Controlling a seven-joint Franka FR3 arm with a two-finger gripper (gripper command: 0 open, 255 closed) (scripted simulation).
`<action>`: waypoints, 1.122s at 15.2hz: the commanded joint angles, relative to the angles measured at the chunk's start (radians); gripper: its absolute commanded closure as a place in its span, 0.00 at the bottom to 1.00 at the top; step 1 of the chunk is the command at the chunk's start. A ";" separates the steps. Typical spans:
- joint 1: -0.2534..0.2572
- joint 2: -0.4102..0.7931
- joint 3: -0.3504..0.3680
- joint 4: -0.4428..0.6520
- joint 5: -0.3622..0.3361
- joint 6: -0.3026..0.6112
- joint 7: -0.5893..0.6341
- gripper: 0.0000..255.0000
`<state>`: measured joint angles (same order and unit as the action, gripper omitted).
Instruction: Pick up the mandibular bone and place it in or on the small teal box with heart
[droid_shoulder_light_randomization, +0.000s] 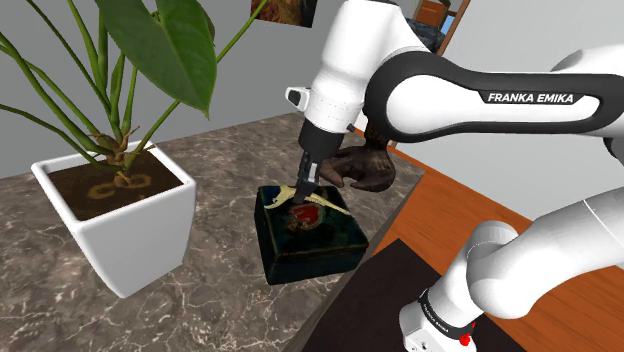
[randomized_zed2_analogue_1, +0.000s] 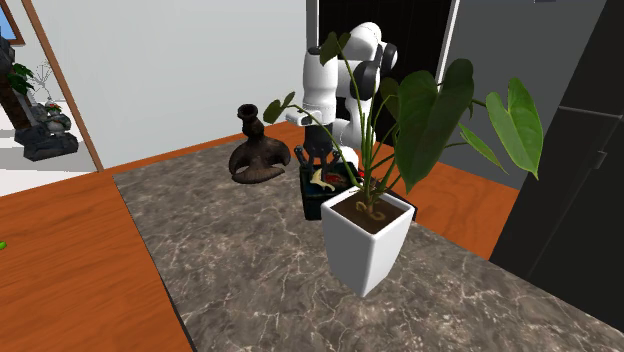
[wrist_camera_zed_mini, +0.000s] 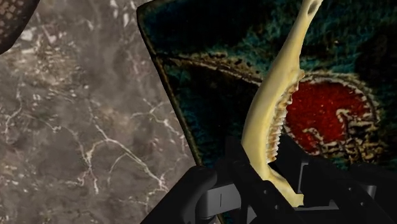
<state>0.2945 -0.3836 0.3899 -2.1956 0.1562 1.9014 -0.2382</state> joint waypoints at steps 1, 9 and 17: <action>0.001 0.002 0.002 -0.016 0.001 0.010 -0.001 1.00; 0.004 -0.004 0.001 -0.019 0.003 0.007 0.000 0.00; -0.002 -0.009 -0.014 0.100 -0.005 -0.118 0.000 0.00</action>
<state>0.2924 -0.3920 0.3770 -2.1253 0.1530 1.8152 -0.2421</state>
